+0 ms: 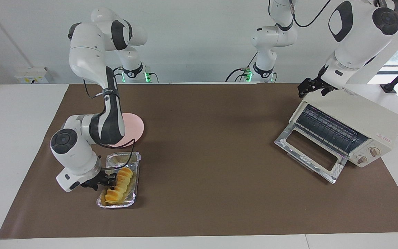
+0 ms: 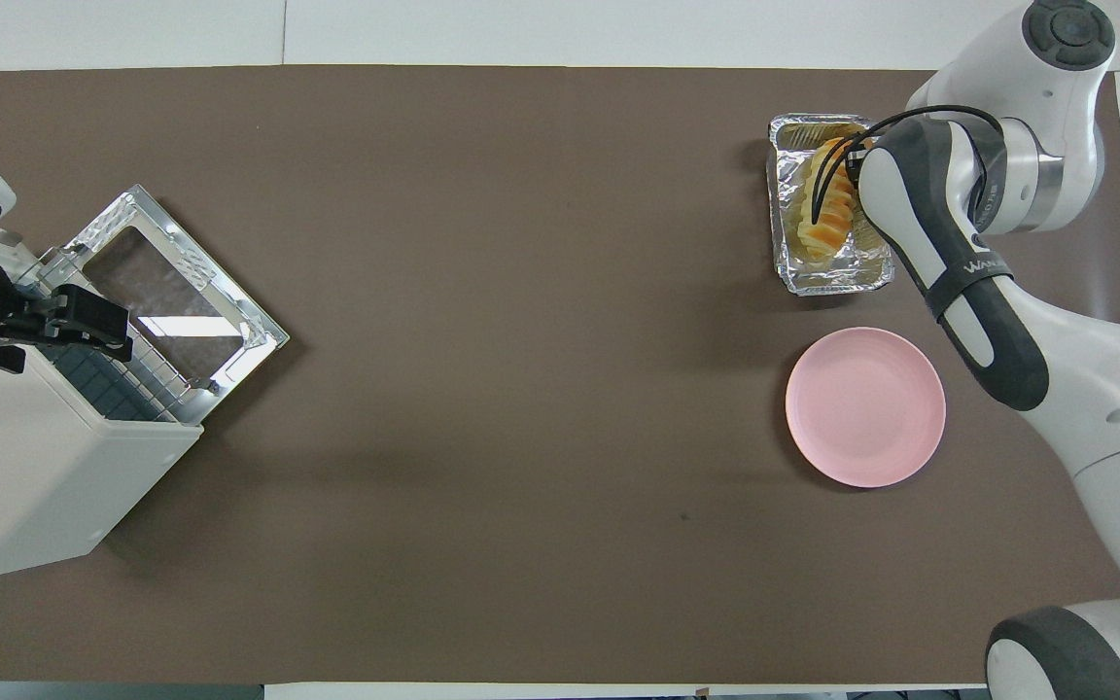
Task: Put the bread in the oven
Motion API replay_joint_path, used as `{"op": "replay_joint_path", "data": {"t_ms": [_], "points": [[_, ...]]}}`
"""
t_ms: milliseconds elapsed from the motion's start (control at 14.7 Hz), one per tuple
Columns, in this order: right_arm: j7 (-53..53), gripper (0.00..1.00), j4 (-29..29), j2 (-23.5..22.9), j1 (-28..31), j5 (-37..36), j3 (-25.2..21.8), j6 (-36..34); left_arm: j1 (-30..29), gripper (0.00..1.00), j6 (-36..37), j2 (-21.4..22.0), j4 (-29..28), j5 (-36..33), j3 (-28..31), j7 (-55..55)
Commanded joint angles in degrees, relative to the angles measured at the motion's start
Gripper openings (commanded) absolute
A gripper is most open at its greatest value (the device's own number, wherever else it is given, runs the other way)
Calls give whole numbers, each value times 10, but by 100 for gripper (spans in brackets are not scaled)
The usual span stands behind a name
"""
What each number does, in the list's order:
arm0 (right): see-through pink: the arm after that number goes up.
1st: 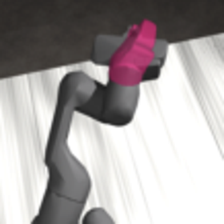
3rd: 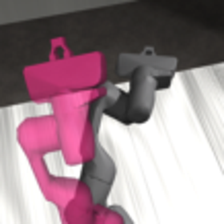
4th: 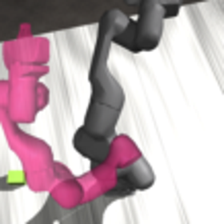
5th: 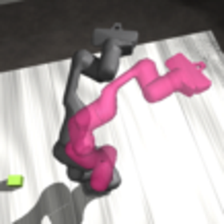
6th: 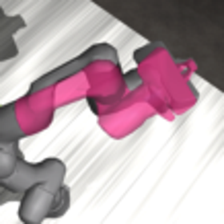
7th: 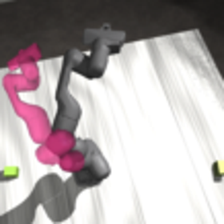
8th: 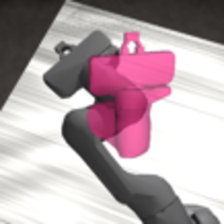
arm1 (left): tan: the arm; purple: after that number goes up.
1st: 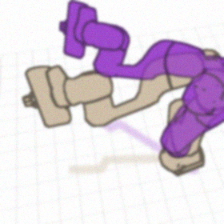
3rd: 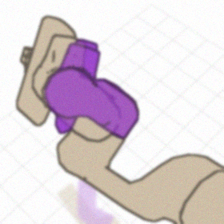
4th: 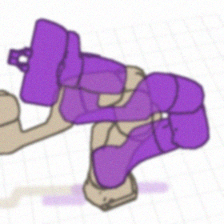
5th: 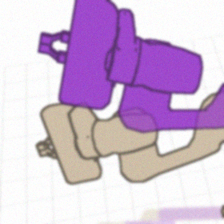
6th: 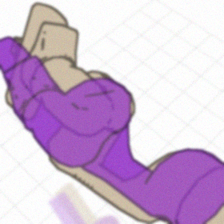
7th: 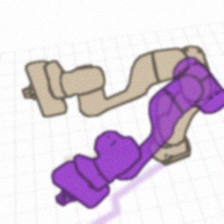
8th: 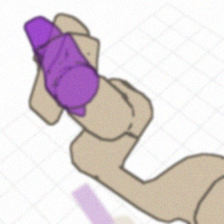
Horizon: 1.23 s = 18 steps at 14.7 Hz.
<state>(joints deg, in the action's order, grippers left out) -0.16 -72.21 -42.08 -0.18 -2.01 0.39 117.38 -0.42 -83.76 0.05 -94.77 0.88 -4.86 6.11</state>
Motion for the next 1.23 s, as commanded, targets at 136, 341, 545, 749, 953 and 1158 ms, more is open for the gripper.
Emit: {"op": "replay_joint_path", "data": {"t_ms": [136,341,545,749,953,1158], "points": [[7,0,-24,14,4,-1,4,12,-9,100,0,12,-8,6,-4,-4],[7,0,-16,23,6,3,7,-17,-9,100,0,12,-8,6,-4,-4],[7,0,-5,40,6,7,8,-79,-9,100,0,12,-8,6,-4,-4],[0,0,48,53,-2,25,11,-167,-9,100,0,12,-7,6,-4,-4],[-41,0,90,59,-24,55,11,-227,-9,100,0,12,-7,6,-4,-4],[-120,0,104,72,-76,79,11,-241,-9,100,0,12,-8,6,-4,-4]]}}
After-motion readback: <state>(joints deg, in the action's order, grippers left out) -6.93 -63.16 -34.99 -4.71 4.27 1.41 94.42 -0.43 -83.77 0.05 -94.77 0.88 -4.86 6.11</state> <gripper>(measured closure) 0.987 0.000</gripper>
